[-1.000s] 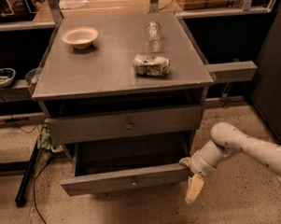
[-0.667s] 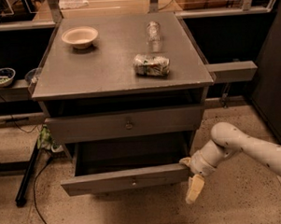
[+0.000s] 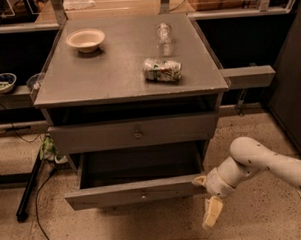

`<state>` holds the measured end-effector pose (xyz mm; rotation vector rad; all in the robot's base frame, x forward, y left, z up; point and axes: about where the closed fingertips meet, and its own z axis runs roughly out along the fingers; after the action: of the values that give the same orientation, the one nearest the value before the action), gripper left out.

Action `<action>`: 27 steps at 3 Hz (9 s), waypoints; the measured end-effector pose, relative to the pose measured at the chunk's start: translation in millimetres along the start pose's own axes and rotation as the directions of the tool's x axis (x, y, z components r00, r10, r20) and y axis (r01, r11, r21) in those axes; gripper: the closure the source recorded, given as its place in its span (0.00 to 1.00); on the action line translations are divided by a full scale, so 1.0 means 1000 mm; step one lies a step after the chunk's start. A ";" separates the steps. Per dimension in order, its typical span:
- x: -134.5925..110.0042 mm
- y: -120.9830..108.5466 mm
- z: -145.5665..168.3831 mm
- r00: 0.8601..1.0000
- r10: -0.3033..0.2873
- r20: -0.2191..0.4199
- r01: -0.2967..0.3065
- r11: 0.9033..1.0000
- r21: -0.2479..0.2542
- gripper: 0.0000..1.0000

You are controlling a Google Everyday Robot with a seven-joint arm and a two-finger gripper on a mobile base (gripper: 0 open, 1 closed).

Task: Open middle drawer

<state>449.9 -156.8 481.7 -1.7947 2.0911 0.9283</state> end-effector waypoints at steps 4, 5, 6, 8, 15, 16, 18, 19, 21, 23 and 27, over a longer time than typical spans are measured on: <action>-0.022 -0.005 -0.008 0.998 -0.065 -0.001 0.065 0.990 0.127 0.00; -0.032 -0.027 0.010 0.998 -0.064 -0.011 0.065 0.992 0.107 0.00; -0.031 -0.039 0.021 0.998 -0.056 -0.021 0.057 0.993 0.099 0.00; -0.031 -0.062 0.029 0.998 -0.046 -0.047 0.051 0.994 0.098 0.00; -0.016 -0.085 0.045 0.997 -0.014 -0.080 0.020 0.998 0.067 0.88; -0.016 -0.085 0.045 0.997 -0.014 -0.080 0.020 0.998 0.067 1.00; -0.017 -0.091 0.039 0.997 -0.014 -0.080 0.020 0.998 0.067 1.00; -0.016 -0.096 0.036 0.997 -0.014 -0.080 0.020 0.998 0.067 1.00; -0.017 -0.101 0.031 0.997 -0.019 -0.075 0.024 0.998 0.061 1.00; -0.021 -0.101 0.019 0.997 -0.036 -0.064 0.039 0.997 0.061 1.00; -0.014 -0.102 0.018 0.997 -0.024 -0.068 0.028 0.999 0.047 1.00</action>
Offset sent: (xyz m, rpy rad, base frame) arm -0.0075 0.0037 0.0400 0.0030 -0.2308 -0.0486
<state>546.1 -139.3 443.8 -1.8490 2.1058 0.8157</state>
